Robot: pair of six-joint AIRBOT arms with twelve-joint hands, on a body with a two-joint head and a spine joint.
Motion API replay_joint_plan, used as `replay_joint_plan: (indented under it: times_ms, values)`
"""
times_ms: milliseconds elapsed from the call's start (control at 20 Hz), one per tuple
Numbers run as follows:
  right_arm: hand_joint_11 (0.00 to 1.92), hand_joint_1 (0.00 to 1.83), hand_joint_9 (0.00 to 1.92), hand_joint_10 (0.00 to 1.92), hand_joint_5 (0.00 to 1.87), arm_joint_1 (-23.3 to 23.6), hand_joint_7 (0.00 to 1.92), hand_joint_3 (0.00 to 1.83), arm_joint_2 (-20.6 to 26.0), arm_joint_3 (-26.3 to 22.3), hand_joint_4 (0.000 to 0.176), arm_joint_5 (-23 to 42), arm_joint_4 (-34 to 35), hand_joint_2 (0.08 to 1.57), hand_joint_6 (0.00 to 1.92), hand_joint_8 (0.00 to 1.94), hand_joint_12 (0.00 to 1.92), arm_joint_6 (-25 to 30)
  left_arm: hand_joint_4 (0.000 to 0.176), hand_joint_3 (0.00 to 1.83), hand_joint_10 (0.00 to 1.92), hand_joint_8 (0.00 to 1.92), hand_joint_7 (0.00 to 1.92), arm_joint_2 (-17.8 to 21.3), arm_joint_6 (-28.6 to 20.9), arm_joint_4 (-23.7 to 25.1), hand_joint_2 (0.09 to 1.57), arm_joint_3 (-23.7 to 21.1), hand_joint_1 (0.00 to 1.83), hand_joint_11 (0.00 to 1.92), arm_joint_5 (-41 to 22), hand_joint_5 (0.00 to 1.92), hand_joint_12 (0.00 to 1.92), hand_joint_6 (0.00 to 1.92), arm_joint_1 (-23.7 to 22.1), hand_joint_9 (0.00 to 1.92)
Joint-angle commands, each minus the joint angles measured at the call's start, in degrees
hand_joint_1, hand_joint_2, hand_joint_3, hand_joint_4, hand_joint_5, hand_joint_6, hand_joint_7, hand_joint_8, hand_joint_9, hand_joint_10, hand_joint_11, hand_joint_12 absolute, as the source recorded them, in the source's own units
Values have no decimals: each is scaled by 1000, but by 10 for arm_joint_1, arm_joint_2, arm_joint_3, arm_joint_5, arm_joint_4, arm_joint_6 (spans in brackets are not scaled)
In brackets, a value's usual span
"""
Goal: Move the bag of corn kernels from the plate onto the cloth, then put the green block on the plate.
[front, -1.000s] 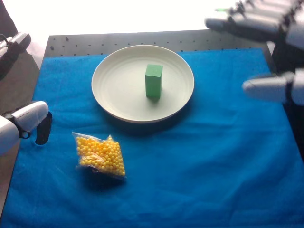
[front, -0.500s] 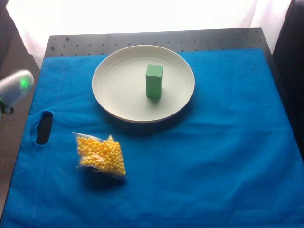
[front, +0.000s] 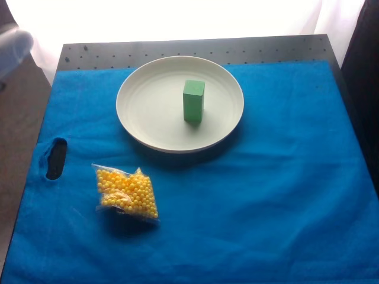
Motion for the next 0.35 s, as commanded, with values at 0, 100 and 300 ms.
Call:
replay_joint_plan:
  times_ms: [0, 100, 300]
  values:
    - [0, 257, 130, 47, 2, 6, 0, 41, 1, 9, 102, 70, 20, 1230, 0, 0, 938, 12, 101, 0, 0, 0, 0, 5, 2, 11, 1229, 4, 576, 0, -69, 319, 0, 123, -11, 0]
    - [0, 190, 119, 29, 0, 11, 0, 18, 0, 31, 130, 70, 1, 1272, 0, 0, 888, 46, 90, 26, 0, 0, 0, 5, 19, 51, 1302, 8, 552, 0, -69, 435, 0, 159, -51, 0]
    - [67, 382, 585, 238, 238, 74, 614, 3, 0, 34, 113, 70, -55, 1231, 1062, 298, 1188, 34, 127, 97, 17, 1, 206, 17, 61, 135, 1569, 6, 68, 0, -69, 165, 859, 2, -113, 170]
